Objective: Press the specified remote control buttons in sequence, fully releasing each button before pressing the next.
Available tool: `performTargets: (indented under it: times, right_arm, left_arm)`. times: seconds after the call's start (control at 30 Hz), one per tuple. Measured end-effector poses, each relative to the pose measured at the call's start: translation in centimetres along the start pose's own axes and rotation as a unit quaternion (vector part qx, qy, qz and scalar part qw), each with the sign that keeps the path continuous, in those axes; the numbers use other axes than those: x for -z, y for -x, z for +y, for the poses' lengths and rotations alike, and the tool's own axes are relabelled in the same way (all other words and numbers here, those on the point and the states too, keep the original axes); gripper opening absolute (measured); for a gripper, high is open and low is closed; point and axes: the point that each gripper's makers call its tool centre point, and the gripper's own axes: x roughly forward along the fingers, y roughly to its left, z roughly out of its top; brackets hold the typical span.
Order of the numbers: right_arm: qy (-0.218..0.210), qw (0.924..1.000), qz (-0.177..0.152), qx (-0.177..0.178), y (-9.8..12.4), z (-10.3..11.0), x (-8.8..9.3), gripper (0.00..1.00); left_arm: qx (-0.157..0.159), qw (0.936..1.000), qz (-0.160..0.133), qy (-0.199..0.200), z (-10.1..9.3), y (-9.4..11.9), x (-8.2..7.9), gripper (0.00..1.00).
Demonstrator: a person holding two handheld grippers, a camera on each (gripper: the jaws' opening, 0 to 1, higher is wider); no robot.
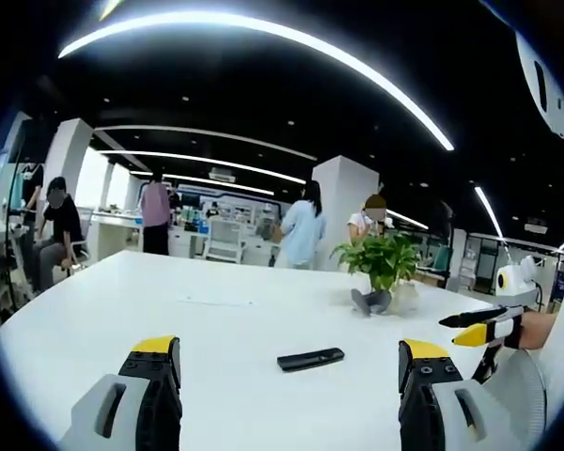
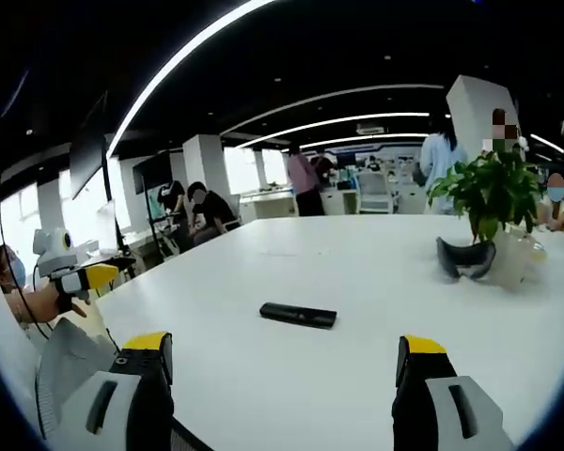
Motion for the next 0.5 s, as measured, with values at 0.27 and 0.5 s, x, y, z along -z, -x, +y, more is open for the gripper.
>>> performTargets:
  times: [0.27, 0.5]
  right_arm:
    - [-0.001, 1.0, -0.001, 0.0, -0.11, 0.04, -0.08, 0.99]
    - [0.001, 1.0, 0.001, -0.001, -0.17, 0.08, -0.09, 0.97]
  left_arm:
    - [0.0, 1.0, 0.004, -0.002, 0.09, 0.2, 0.09, 1.0]
    - [-0.002, 1.0, 0.007, 0.0, 0.36, 0.32, 0.35, 1.0]
